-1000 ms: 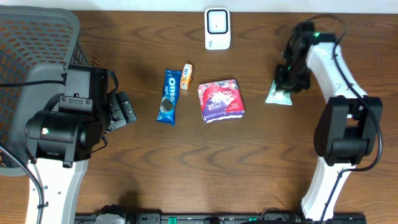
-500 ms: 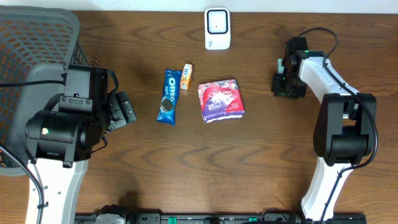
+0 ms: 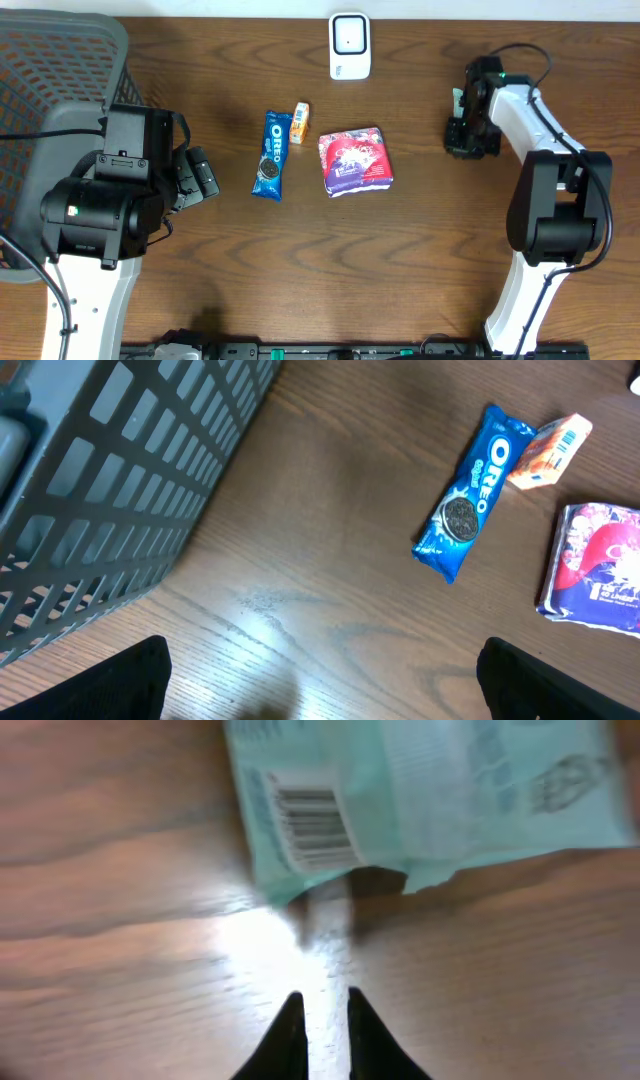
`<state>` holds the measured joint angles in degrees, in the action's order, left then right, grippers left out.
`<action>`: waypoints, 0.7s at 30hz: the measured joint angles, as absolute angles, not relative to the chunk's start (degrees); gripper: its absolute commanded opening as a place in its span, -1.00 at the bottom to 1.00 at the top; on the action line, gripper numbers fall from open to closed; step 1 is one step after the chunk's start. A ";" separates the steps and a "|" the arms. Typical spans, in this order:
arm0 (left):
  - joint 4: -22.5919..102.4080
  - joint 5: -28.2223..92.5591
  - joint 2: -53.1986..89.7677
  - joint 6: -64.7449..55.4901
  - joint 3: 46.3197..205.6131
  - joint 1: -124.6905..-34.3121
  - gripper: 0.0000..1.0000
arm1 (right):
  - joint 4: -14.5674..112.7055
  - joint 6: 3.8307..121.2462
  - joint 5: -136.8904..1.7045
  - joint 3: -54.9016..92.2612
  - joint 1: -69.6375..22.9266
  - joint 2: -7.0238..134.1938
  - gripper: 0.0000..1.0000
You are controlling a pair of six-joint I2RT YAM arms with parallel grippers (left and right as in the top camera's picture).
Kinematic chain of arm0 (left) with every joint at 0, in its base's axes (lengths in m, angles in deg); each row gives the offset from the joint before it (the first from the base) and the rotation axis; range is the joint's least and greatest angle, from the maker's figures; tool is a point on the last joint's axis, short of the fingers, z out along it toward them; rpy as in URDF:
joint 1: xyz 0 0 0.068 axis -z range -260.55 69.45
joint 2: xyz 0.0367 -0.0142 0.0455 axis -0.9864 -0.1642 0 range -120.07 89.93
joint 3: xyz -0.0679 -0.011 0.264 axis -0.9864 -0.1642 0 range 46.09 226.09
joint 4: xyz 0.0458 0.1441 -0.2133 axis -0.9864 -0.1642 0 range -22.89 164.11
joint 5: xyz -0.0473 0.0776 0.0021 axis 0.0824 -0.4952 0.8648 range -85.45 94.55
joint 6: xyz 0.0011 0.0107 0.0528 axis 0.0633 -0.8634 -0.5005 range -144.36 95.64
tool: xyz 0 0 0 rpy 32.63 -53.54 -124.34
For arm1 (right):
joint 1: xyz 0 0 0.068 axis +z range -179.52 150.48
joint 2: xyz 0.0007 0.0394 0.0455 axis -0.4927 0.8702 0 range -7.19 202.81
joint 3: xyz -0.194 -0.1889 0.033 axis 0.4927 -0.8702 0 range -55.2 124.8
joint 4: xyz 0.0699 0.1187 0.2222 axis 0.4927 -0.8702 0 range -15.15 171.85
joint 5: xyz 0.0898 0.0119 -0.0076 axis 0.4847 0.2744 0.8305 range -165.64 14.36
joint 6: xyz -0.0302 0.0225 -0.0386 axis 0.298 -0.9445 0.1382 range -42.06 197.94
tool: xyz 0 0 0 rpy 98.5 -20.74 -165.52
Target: Scan the item barcode
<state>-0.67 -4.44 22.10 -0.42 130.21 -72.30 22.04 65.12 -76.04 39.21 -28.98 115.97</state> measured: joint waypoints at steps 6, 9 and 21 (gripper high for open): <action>-0.67 -4.44 22.10 -0.42 130.21 -72.30 0.96 | 16.82 65.14 -74.55 49.99 -28.98 115.97 -0.73; -0.67 -4.44 22.10 -0.42 130.21 -72.30 0.96 | 20.73 65.14 -74.71 52.59 -28.98 115.94 -0.70; -0.69 -4.44 22.10 -0.42 130.21 -72.30 0.96 | 42.98 65.07 -78.51 44.37 -30.10 115.97 -0.46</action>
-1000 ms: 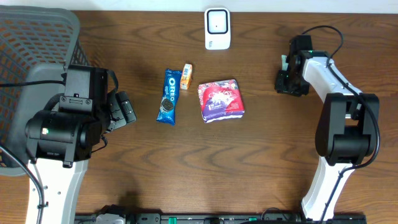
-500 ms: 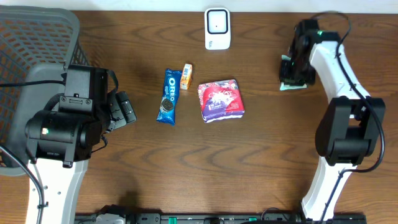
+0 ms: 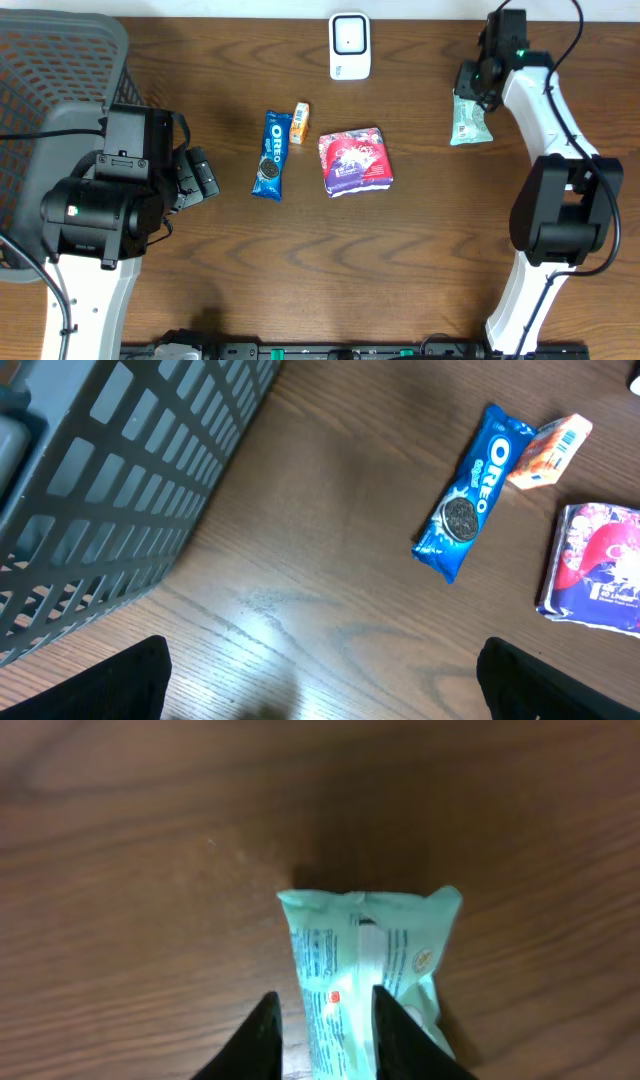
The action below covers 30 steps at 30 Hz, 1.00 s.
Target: Scan the item barcode
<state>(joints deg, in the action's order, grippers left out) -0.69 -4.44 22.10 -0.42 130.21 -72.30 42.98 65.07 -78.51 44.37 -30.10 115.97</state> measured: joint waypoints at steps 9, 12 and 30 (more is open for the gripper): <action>-0.67 -4.44 22.10 -0.42 130.21 -72.30 0.96 | 47.81 63.72 -80.19 34.71 -30.49 115.97 -0.49; -0.67 -4.42 22.10 -0.42 130.21 -72.30 0.96 | 46.02 63.48 -80.26 35.28 -30.75 115.92 -0.44; -0.69 -4.44 22.10 -0.42 130.21 -72.30 0.95 | 21.67 63.17 -62.23 50.97 -27.13 102.09 0.50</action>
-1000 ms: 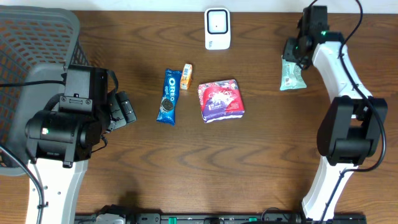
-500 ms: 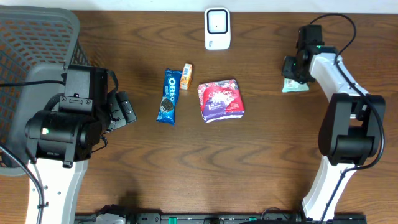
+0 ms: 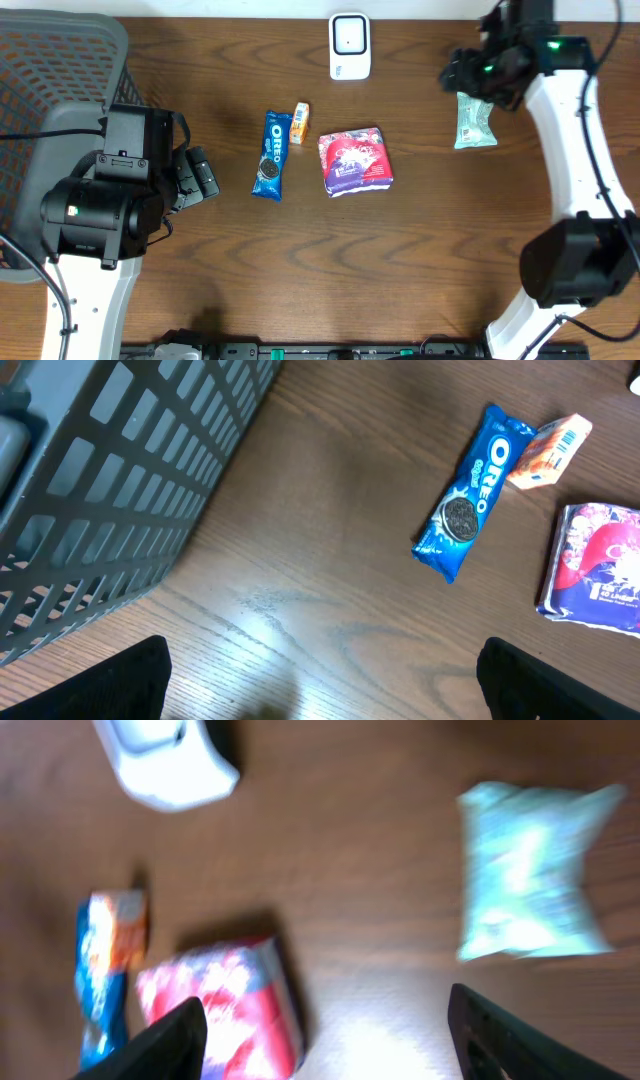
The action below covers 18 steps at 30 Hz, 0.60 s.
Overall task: Scan the item barcode
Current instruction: 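Release the wipes and grasp the pink liners pack with the right gripper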
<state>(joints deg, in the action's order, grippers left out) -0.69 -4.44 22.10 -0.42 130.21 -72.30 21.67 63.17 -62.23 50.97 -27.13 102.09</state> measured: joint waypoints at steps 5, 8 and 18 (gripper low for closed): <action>-0.67 -4.44 22.10 -0.42 130.21 -72.30 0.95 | 21.47 64.00 -58.14 44.92 -19.48 106.35 0.99; -0.67 -4.44 22.10 -0.42 130.21 -72.30 0.95 | 23.62 63.78 -57.18 40.68 -16.48 107.99 0.99; -0.67 -4.42 22.10 -0.42 130.21 -72.30 0.96 | 37.10 63.15 -49.35 26.52 -14.27 108.49 0.01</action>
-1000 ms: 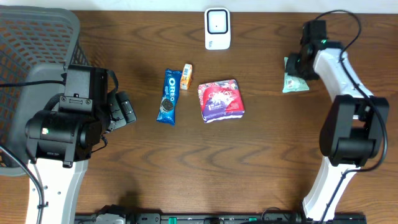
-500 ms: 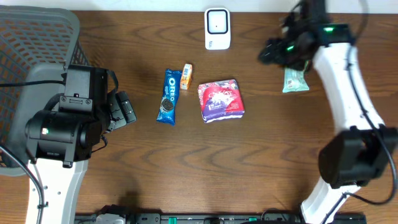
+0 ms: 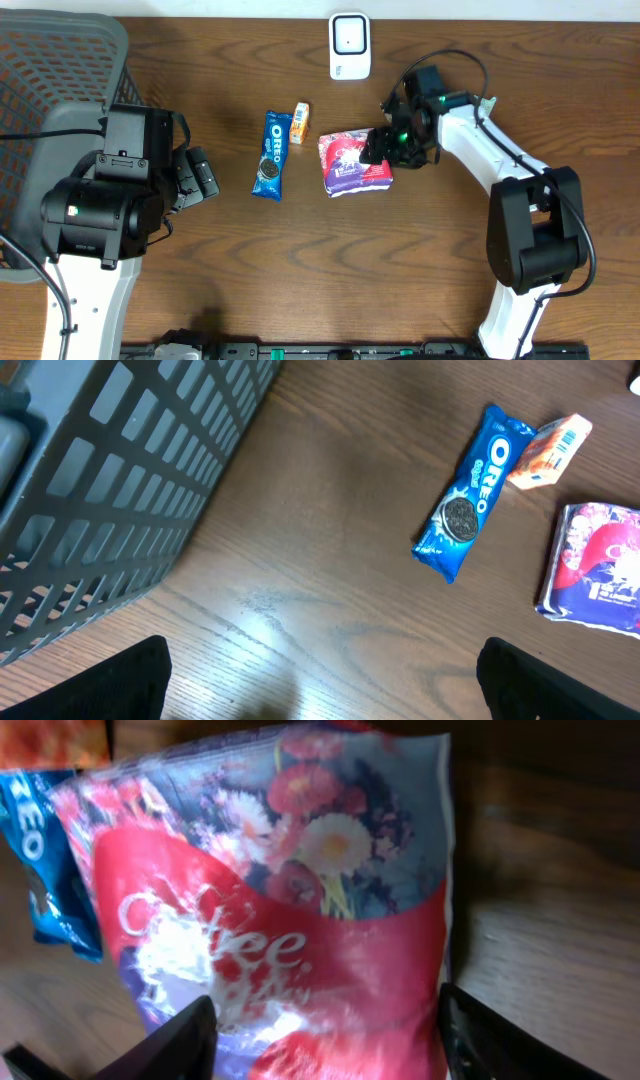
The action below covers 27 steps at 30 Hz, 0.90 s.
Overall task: Scan the item barcode
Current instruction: 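Release the wipes and grasp the pink liners pack with the right gripper, then swing the liners pack under the scanner and drop it on the table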
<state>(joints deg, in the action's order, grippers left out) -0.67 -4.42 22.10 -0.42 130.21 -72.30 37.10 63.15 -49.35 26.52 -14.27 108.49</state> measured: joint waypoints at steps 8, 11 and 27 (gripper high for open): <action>-0.67 -4.44 22.10 -0.42 130.21 -72.30 0.96 | 43.44 62.71 -46.34 21.86 -14.56 108.25 -0.98; -0.67 -4.42 22.10 -0.42 130.21 -72.30 0.95 | 42.48 62.69 -45.94 22.10 -15.15 108.21 -0.98; -0.67 -4.42 22.10 -0.42 130.21 -72.30 0.96 | 17.17 52.94 -102.60 43.00 -10.58 104.91 -0.97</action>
<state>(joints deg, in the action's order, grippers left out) -0.67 -4.42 22.10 -0.42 130.21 -72.30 17.17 52.94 -102.60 43.00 -10.58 104.91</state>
